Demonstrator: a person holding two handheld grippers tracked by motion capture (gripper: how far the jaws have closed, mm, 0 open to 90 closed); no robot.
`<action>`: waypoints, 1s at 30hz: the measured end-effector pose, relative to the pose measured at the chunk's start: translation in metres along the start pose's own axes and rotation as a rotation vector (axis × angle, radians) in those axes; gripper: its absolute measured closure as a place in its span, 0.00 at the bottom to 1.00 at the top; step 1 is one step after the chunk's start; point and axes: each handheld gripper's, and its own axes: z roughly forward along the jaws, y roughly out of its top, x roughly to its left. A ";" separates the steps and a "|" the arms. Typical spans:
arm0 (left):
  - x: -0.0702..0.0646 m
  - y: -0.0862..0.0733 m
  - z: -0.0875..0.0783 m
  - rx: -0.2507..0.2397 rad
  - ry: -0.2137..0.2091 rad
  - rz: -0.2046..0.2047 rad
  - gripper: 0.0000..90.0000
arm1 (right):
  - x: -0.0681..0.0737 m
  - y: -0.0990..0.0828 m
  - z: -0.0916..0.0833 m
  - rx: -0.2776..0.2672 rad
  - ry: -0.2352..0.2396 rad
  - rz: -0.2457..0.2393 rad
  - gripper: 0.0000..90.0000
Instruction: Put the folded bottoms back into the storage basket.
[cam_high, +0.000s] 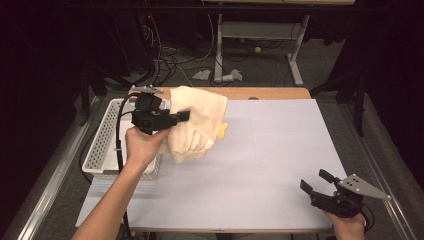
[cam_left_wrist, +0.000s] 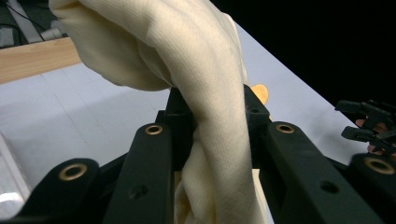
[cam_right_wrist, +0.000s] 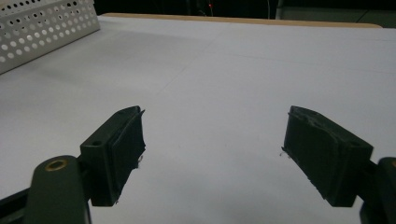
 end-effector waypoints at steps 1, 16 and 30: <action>0.001 0.000 -0.002 -0.003 0.001 -0.001 0.78 | 0.000 0.000 0.000 -0.002 0.000 0.000 0.23; 0.015 -0.008 -0.023 -0.028 0.026 -0.028 0.77 | 0.000 0.000 0.000 -0.002 -0.002 -0.002 0.23; 0.027 -0.016 -0.042 -0.062 0.038 -0.057 0.77 | 0.001 0.000 -0.001 -0.004 -0.008 -0.009 0.23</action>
